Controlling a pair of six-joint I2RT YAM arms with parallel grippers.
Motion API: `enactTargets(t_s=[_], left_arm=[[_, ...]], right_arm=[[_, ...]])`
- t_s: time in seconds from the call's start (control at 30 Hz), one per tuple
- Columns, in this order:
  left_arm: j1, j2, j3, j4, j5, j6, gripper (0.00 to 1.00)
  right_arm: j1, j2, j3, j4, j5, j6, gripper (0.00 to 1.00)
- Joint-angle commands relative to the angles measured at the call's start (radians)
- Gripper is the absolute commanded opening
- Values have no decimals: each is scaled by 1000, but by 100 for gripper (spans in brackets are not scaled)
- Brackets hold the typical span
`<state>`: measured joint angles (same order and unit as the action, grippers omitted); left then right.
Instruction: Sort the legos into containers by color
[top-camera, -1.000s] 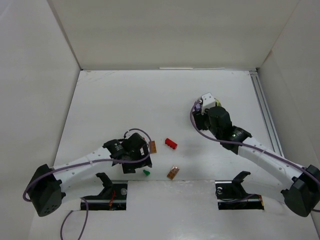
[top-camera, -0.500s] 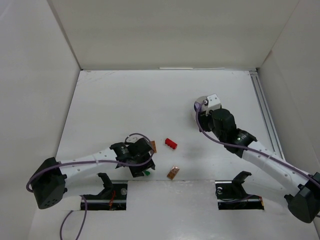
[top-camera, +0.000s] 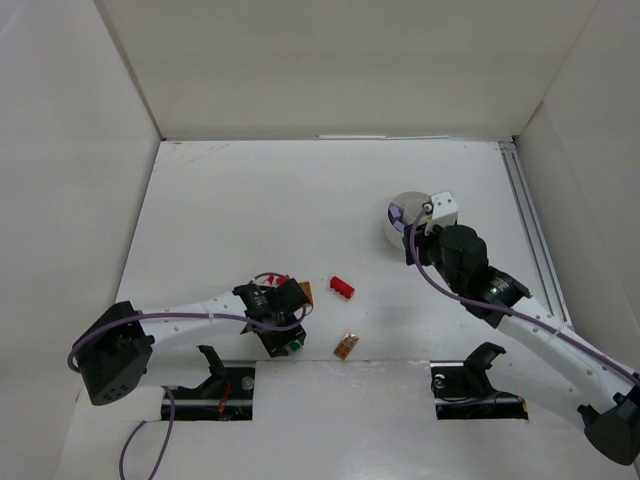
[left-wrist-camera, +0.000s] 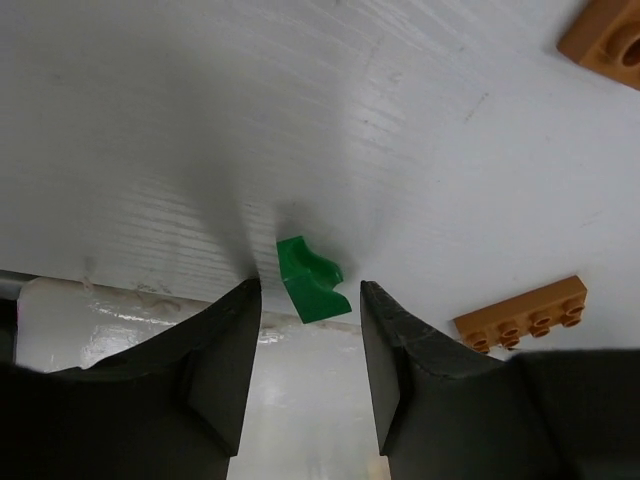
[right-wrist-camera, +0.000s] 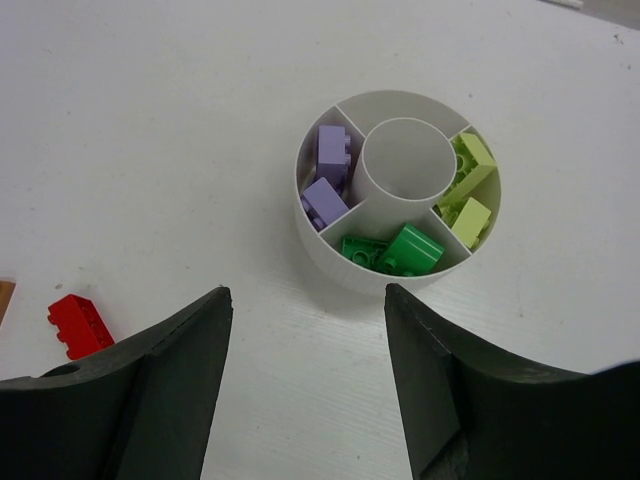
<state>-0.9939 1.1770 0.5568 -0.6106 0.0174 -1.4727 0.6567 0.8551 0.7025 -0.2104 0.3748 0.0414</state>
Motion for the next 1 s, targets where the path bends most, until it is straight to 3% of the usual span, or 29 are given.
enactTargets(t_s=[0.0, 0.2, 0.43, 0.57, 0.6, 0.67, 0.83, 0.97], left_arm=[[-6, 18, 2, -12, -23, -31, 41], [-6, 27, 2, 6, -43, -55, 32], [-6, 68, 23, 6, -63, -55, 29], [-6, 96, 69, 15, -72, -15, 20], [-6, 110, 81, 15, -73, 6, 12], [-15, 124, 129, 6, -94, 23, 0], [-15, 197, 287, -14, -175, 144, 0], [-54, 292, 503, -5, -276, 311, 0]], right_arm=[[9, -30, -11, 8, 18, 12, 68], [9, -50, -29, 19, 7, 12, 69], [0, -50, -29, 19, -13, 12, 69], [0, -60, -29, 19, -22, 12, 69], [0, -70, -29, 19, -22, 12, 69], [0, -80, -29, 19, -22, 12, 69], [0, -131, -17, -21, -22, 12, 69], [-9, -183, 9, -63, 15, 37, 69]])
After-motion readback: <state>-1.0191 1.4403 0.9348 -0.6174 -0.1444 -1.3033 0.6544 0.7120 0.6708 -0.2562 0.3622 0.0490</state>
